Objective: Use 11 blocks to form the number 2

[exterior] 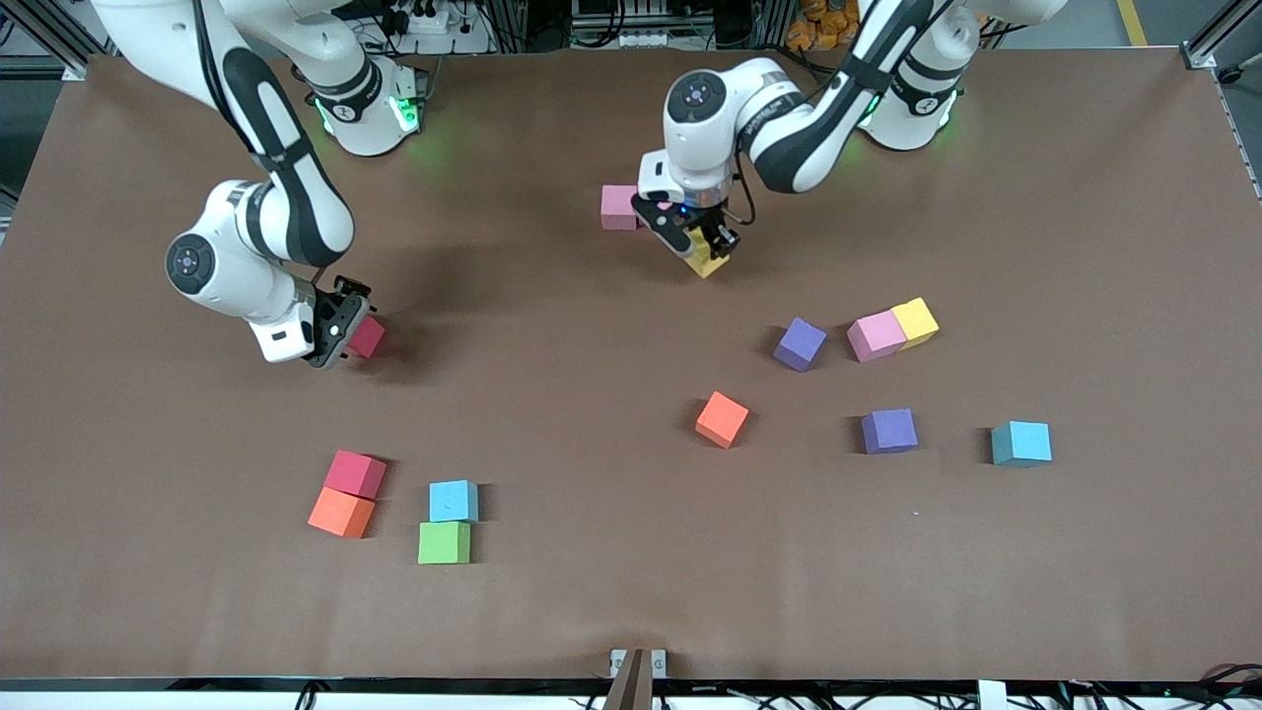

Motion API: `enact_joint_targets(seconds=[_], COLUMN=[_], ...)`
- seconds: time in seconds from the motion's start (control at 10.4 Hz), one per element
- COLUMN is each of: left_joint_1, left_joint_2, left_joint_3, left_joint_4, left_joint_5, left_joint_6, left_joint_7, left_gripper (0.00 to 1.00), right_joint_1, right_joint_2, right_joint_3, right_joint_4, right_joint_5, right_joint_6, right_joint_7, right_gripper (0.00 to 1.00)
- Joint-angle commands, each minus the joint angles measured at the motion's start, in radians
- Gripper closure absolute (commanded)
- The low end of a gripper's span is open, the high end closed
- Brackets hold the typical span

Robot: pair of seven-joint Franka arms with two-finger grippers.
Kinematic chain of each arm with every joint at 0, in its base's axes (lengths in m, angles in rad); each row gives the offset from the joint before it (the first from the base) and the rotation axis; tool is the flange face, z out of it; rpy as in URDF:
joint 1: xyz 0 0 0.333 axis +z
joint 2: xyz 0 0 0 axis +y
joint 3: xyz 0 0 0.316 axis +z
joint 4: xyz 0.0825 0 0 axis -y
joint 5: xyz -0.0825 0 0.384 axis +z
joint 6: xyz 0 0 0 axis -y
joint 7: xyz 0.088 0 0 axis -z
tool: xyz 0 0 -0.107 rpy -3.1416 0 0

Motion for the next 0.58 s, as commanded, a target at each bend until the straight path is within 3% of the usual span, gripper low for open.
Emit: enact_joint_targets(seconds=[0.0, 0.29, 0.48], left_joint_1=[0.025, 0.068, 0.123], left_joint_2=[-0.024, -0.030, -0.035], left_joint_3=[-0.040, -0.063, -0.082], left_joint_4=[-0.023, -0.060, -0.159], left_joint_5=[0.046, 0.112, 0.121], left_joint_6=[-0.010, 0.030, 0.228], left_joint_7=[0.039, 0.046, 0.067], left_gripper=[0.72, 0.72, 0.72], right_joint_1=[-0.025, -0.026, -0.026], right_joint_2=[0.022, 0.021, 0.022], right_joint_3=[0.013, 0.003, -0.017], right_joint_4=[-0.005, -0.002, 0.001], right_joint_5=[0.082, 0.082, 0.082], right_joint_6=[0.026, 0.028, 0.029], right_joint_7=[-0.096, -0.124, -0.156], right_gripper=[0.00, 0.00, 0.00])
